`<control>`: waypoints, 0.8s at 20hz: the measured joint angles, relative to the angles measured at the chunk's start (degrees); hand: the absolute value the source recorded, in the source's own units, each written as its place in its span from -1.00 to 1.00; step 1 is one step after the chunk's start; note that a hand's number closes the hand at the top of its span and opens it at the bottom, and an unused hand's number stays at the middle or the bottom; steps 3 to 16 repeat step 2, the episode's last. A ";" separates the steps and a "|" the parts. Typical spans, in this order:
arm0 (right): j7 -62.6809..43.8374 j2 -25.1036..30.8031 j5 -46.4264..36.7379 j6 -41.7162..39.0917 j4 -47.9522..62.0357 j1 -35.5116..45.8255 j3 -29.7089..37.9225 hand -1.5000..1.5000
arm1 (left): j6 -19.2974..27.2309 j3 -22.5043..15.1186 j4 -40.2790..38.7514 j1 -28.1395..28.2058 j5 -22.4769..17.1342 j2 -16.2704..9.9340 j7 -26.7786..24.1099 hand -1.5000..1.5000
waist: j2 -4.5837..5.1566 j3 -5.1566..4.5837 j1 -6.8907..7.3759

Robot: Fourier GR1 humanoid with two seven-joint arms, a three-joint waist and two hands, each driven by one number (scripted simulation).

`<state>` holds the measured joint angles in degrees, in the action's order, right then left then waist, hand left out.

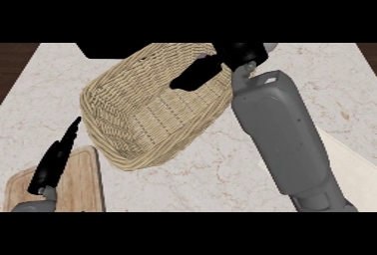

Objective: Pick the eggplant from the placemat and place it in the basket

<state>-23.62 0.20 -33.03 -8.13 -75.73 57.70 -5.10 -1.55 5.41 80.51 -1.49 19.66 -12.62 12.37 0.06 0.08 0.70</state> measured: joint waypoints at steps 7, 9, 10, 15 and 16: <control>-1.04 0.58 0.97 1.07 0.68 0.11 2.91 -1.00 | 0.41 0.10 -0.03 0.18 0.11 0.24 -0.13 0.00 | -0.02 0.02 -0.16; -1.04 0.58 0.97 1.07 0.68 0.11 2.91 -1.00 | 0.41 0.10 -0.03 0.18 0.11 0.24 -0.13 0.00 | -0.02 0.02 -0.16; -1.04 0.58 0.97 1.07 0.68 0.11 2.91 -1.00 | 0.41 0.10 -0.03 0.18 0.11 0.24 -0.13 0.00 | -0.02 0.02 -0.16; -1.04 0.58 0.97 1.07 0.68 0.11 2.91 -1.00 | 0.41 0.10 -0.03 0.18 0.11 0.24 -0.13 0.00 | -0.02 0.02 -0.16; -1.04 0.58 0.97 1.07 0.68 0.11 2.91 -1.00 | 0.41 0.10 -0.03 0.18 0.11 0.24 -0.13 0.00 | -0.02 0.02 -0.16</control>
